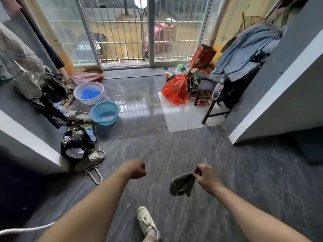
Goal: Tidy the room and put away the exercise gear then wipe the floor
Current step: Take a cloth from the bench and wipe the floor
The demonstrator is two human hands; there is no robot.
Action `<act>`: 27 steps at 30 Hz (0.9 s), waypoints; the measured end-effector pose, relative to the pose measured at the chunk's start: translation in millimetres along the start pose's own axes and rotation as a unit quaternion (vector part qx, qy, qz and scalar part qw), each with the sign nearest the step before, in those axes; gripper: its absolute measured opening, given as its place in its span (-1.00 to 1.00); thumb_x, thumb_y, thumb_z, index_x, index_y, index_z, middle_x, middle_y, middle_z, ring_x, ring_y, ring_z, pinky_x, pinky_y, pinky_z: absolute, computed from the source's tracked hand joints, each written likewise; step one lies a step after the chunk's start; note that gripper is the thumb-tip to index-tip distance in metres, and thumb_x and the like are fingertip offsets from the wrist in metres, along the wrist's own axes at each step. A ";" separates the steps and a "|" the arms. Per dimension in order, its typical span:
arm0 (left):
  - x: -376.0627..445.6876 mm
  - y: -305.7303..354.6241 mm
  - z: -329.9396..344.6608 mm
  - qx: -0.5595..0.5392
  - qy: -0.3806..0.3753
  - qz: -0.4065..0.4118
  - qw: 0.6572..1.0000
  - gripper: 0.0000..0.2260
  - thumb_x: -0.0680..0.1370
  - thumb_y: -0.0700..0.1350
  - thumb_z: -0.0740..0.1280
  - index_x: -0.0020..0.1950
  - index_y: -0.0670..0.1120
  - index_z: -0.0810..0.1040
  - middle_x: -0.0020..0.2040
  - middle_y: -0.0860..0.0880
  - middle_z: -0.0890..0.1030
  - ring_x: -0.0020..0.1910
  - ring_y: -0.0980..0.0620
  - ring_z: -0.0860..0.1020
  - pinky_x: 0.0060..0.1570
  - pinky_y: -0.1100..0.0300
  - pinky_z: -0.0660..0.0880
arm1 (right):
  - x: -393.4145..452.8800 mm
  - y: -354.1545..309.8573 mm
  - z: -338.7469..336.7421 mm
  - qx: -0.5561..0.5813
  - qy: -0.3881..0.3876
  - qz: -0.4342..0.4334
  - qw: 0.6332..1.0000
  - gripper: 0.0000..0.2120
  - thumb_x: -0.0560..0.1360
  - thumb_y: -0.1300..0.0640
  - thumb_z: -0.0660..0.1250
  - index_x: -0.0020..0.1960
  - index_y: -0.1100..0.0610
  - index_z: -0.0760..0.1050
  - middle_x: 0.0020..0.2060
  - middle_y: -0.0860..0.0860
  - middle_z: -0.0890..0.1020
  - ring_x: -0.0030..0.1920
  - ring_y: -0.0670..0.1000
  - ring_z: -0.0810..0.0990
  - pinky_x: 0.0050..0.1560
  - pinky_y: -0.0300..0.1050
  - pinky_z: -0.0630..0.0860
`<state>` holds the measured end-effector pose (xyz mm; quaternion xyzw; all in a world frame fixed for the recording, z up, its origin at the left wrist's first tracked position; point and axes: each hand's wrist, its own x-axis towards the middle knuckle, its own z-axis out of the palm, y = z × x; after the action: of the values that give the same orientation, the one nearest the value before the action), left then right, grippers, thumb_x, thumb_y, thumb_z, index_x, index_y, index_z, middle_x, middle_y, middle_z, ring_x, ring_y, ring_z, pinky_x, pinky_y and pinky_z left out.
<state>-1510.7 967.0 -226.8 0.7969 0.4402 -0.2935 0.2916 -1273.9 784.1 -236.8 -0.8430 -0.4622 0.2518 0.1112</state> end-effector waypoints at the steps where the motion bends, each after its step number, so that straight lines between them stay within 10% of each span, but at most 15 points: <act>1: 10.6 -5.0 -16.2 -0.002 -0.004 -0.006 1.000 -0.73 0.54 -0.03 0.25 0.18 -0.08 0.56 0.17 -0.08 0.60 0.15 -0.08 0.54 0.06 0.11 0.44 | 16.4 -6.6 0.5 -0.005 -0.010 0.000 1.000 -0.87 0.49 0.10 0.38 -0.21 0.03 0.48 -0.26 -0.06 0.52 -0.20 -0.05 0.52 -0.35 -0.39 0.29; 17: 166.3 -16.3 -83.1 -0.079 0.021 -0.049 0.995 -0.77 0.51 0.02 0.17 0.03 -0.01 0.56 0.15 -0.04 0.60 0.13 -0.11 0.55 0.01 0.08 0.46 | 237.0 -52.9 -0.7 -0.004 -0.057 -0.031 0.998 -0.92 0.45 0.10 0.40 -0.21 0.05 0.53 -0.29 -0.07 0.53 -0.24 -0.05 0.49 -0.23 -0.18 0.34; 27: 345.1 -65.0 -1.6 -0.062 -0.003 -0.150 0.987 -0.73 0.51 0.00 0.15 0.12 -0.01 0.54 0.19 -0.07 0.58 0.18 -0.13 0.54 0.13 0.02 0.45 | 379.0 1.6 148.9 0.041 -0.109 -0.046 0.992 -0.74 0.42 0.08 0.42 -0.34 -0.05 0.38 -0.36 -0.13 0.51 -0.32 -0.18 0.49 -0.27 -0.27 0.40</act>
<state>-1415.2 1180.0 -489.2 0.7013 0.5713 -0.3081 0.2947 -1182.3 1093.1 -485.7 -0.7833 -0.4989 0.3552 0.1063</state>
